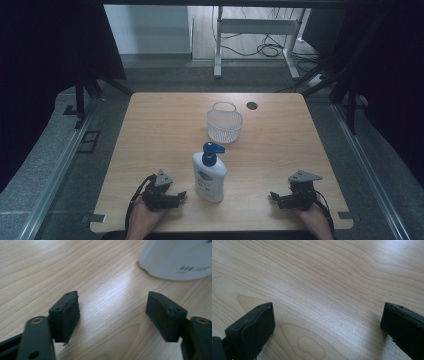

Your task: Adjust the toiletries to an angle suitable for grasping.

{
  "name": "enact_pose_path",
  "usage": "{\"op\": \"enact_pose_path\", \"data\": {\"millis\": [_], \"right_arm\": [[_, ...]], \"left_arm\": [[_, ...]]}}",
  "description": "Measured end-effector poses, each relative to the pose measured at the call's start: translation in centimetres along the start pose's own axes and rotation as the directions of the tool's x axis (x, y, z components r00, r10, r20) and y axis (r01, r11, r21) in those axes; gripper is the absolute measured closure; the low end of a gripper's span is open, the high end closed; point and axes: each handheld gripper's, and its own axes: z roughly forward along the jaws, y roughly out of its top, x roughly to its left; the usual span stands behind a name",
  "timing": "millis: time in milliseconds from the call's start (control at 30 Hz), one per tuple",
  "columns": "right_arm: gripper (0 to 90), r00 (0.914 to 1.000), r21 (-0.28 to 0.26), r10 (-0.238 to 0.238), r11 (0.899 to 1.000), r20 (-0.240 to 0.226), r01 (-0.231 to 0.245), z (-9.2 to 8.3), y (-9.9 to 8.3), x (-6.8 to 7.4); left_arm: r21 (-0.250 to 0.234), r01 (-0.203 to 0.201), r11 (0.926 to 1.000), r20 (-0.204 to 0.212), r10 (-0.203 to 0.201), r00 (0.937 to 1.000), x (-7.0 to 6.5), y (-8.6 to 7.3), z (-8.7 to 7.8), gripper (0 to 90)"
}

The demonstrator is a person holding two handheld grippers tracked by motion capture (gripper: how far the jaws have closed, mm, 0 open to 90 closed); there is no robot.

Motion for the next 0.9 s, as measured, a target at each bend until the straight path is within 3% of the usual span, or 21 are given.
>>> {"op": "enact_pose_path", "data": {"millis": [133,233,367,500,633,900], "right_arm": [[0.0,1.0,0.0,0.0,1.0,0.0,0.0,0.0,0.0,0.0],[0.0,1.0,-0.001,-0.002,1.0,0.001,0.002,0.0,0.0,0.0],[0.0,1.0,0.0,-0.001,1.0,0.0,0.001,0.0,0.0,0.0],[0.0,1.0,0.0,0.0,1.0,0.0,0.0,0.0,0.0,0.0],[0.0,1.0,0.0,-0.001,1.0,0.0,0.001,0.0,0.0,0.0],[0.0,1.0,0.0,-0.001,1.0,0.0,0.001,0.0,0.0,0.0]], "left_arm": [[-0.018,-0.028,0.9994,0.034,0.029,0.999,-0.5,0.6,0.0,35.6],[-0.024,-0.043,0.9988,0.046,0.044,0.998,-0.6,1.1,0.1,50.9],[-0.038,-0.032,0.9988,0.068,0.034,0.9971,-0.4,1.7,0.3,71.4],[-0.049,-0.035,0.9982,0.065,0.038,0.9972,-0.3,2.4,0.7,82.5],[-0.061,-0.035,0.9975,0.074,0.04,0.9965,-0.2,2.9,1.3,86.2],[-0.046,-0.052,0.9976,0.108,0.056,0.9926,-0.9,3.6,2.6,85.6]]}}
